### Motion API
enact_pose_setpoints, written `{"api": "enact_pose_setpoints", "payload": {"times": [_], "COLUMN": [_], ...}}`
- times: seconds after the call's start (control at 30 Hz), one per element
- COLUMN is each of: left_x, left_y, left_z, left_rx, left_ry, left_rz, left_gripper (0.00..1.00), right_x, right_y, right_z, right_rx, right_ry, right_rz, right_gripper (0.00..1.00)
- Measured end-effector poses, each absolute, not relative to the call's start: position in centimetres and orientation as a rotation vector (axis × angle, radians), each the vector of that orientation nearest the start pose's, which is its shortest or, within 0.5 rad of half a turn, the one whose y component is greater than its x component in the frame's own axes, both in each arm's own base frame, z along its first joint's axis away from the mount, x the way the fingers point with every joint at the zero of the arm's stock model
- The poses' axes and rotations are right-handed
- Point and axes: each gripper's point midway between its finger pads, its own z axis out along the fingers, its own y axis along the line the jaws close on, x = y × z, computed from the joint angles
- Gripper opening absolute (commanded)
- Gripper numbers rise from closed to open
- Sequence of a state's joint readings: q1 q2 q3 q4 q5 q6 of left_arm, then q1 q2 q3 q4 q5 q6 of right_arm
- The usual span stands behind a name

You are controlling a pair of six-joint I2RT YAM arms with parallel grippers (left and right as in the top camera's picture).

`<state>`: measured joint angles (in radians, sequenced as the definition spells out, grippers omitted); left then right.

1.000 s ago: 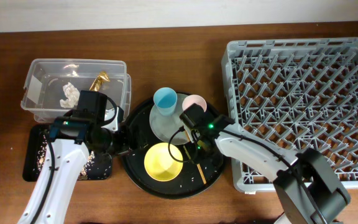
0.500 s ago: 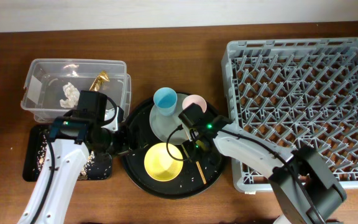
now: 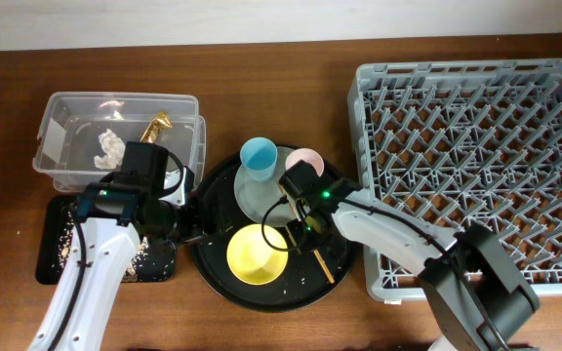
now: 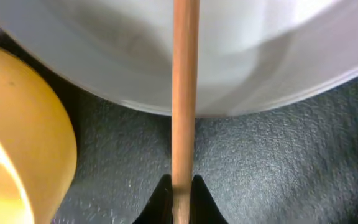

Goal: Sort waste into correct bins and load items into the dishwasher rack
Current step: 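Lift the second chopstick with right gripper and place it in the rack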

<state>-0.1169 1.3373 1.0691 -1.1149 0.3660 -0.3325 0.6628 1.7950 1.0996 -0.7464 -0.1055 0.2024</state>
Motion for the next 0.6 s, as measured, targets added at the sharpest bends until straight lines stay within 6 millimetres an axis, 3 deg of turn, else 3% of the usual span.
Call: {"api": "enact_pose_setpoints", "payload": {"times": [0.1,0.2,0.3,0.33,0.4,0.43,0.5,0.6], "left_x": [24.6,24.6,24.6,24.6,24.6,24.6,24.6,24.6], "left_y": [-9.1,-9.1,-9.1,-9.1,-9.1,-9.1,-9.1,-9.1], "left_z": [13.3,13.3,13.3,13.3,13.3,13.3,13.3,13.3], "left_rx": [-0.27,-0.27,-0.27,-0.27,-0.27,-0.27,-0.27,-0.27], "left_ry": [2.971,2.97,2.971,2.971,2.971,2.971,2.971,2.971], "left_rz": [-0.601,-0.601,-0.601,-0.601,-0.601,-0.601,-0.601,-0.601], "left_gripper": [1.0,0.99,0.99,0.99,0.99,0.99,0.99,0.99], "right_x": [25.6,26.5,27.8,29.2,30.3,31.9,34.1,35.1], "right_y": [22.3,22.9,23.4,22.4,20.2,18.1,12.8,8.3], "right_z": [3.9,7.7,13.0,15.6,16.7,17.3,17.3,17.2], "right_rx": [-0.713,-0.711,-0.679,-0.613,-0.522,-0.43,-0.252,-0.126], "right_ry": [3.007,2.982,2.898,2.869,2.887,2.881,2.898,2.912], "right_rz": [0.211,0.225,0.275,0.289,0.282,0.274,0.227,0.192], "right_gripper": [0.04,0.04,0.04,0.04,0.04,0.04,0.04,0.04]}}
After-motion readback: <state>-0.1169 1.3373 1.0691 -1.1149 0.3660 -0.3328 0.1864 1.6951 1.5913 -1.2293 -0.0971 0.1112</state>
